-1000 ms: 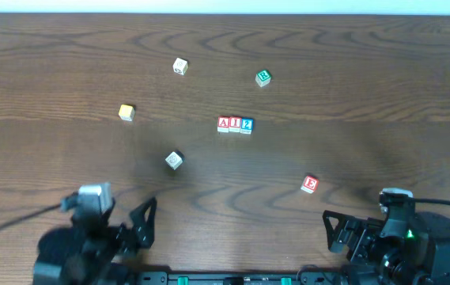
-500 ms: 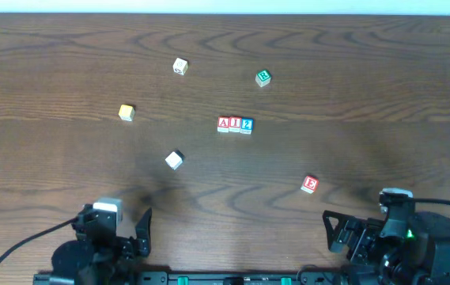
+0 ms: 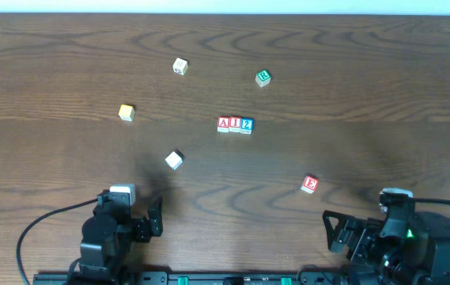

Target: Spell out Ai2

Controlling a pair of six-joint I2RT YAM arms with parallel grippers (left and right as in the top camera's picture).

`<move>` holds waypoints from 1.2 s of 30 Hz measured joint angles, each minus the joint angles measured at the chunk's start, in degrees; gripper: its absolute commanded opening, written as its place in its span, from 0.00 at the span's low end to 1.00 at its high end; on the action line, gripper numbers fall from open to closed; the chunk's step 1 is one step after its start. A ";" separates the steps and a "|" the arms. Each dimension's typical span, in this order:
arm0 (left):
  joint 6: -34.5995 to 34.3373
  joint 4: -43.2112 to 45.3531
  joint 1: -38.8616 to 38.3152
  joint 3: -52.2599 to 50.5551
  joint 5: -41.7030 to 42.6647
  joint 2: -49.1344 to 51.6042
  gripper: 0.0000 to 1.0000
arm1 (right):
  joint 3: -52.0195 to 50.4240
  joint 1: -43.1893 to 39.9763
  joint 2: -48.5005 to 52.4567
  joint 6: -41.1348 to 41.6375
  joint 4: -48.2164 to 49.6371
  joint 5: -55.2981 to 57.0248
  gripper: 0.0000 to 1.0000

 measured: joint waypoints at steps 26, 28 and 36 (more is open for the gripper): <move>-0.20 0.09 0.00 0.00 -2.47 0.00 0.95 | -0.02 0.00 0.00 -0.11 0.00 0.09 0.99; -0.20 0.07 0.00 0.00 -2.47 0.00 0.95 | -0.02 0.00 -0.11 -0.83 0.55 1.86 0.99; -0.20 0.04 0.00 0.00 -2.47 0.00 0.95 | -14.58 -0.02 -14.62 -11.17 24.74 7.56 0.99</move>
